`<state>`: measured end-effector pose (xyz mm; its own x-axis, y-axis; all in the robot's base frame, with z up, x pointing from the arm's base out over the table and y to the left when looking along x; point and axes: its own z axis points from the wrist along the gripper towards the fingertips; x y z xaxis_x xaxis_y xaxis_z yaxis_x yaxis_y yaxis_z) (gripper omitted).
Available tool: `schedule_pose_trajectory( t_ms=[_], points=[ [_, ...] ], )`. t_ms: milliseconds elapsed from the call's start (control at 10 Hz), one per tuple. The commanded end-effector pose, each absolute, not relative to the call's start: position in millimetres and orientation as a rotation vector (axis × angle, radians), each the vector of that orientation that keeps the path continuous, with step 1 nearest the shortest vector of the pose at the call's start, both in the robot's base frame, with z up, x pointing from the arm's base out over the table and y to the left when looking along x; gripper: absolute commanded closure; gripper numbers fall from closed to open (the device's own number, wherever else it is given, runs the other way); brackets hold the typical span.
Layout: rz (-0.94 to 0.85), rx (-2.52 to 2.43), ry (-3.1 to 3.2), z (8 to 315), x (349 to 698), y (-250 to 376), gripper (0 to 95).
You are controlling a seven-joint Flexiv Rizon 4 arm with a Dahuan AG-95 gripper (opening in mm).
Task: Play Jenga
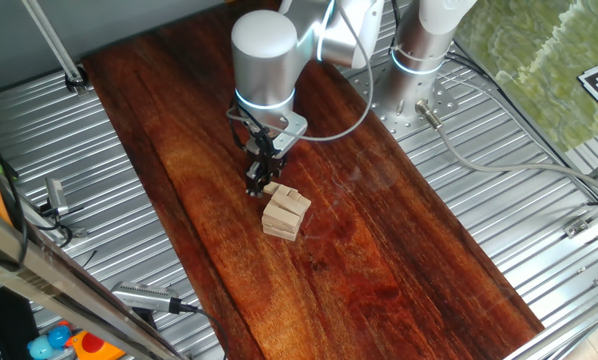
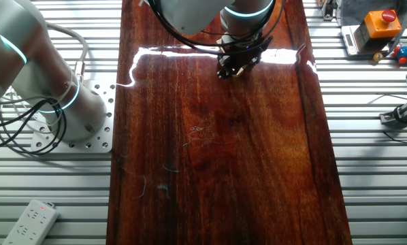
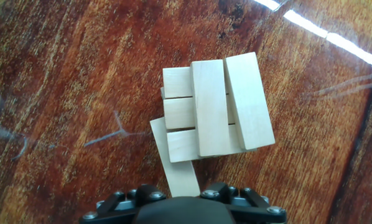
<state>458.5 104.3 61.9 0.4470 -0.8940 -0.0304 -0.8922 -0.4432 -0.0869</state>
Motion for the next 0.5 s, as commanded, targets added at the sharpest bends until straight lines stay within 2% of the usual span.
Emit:
schedule_pose_trajectory(
  t_ms=[100, 500],
  points=[
    [-0.016, -2.597, 1.606, 62.6, 456.6, 104.9, 38.0],
    [-0.010, -2.593, 1.615, 61.1, 454.3, 108.4, 38.0]
  ],
)
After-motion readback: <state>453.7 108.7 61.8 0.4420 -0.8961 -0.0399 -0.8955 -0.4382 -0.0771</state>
